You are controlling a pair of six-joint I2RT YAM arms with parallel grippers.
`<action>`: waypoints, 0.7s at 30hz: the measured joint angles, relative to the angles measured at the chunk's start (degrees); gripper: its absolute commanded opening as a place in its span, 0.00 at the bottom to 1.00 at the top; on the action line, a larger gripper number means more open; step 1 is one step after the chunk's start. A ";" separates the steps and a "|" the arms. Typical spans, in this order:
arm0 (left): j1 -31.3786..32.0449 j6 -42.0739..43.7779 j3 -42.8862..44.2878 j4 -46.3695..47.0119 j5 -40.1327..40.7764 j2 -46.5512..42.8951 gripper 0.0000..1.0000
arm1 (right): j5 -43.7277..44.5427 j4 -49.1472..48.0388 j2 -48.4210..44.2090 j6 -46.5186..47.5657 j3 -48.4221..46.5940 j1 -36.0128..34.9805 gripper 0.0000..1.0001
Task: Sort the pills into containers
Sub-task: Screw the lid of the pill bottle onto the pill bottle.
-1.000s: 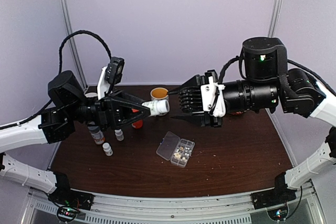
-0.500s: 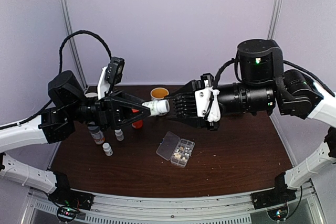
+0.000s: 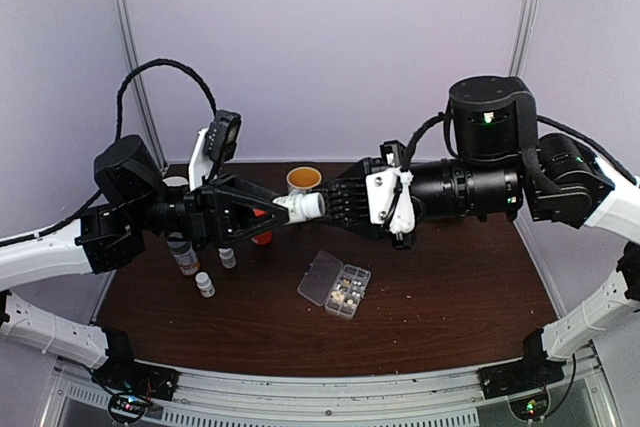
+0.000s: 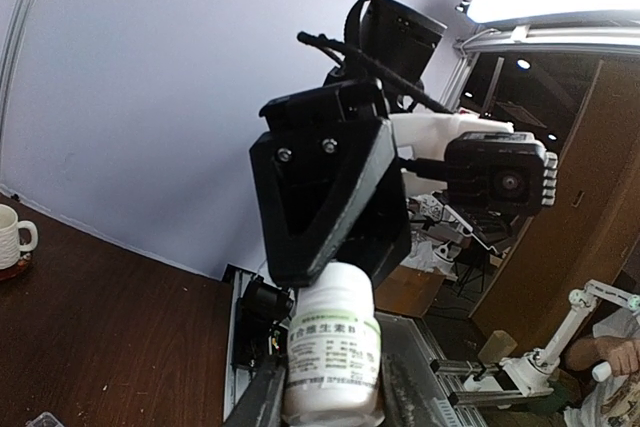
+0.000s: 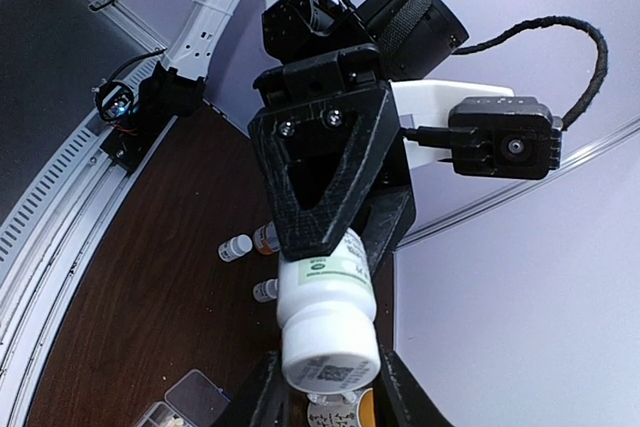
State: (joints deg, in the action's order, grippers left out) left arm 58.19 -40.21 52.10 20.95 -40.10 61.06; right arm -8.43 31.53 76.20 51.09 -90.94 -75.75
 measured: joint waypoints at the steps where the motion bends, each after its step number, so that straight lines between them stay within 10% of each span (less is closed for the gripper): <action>1: 0.00 -0.02 0.00 0.00 0.00 0.00 0.00 | 0.00 -0.02 0.00 0.00 0.00 -0.04 0.39; 21: 0.00 -0.22 0.00 0.11 0.02 0.04 0.00 | -0.04 -0.68 0.00 -0.48 0.00 -0.15 0.18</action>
State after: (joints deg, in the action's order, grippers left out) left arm 58.19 -40.42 52.10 21.06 -40.07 61.10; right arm -8.47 30.85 76.20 50.61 -90.94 -75.90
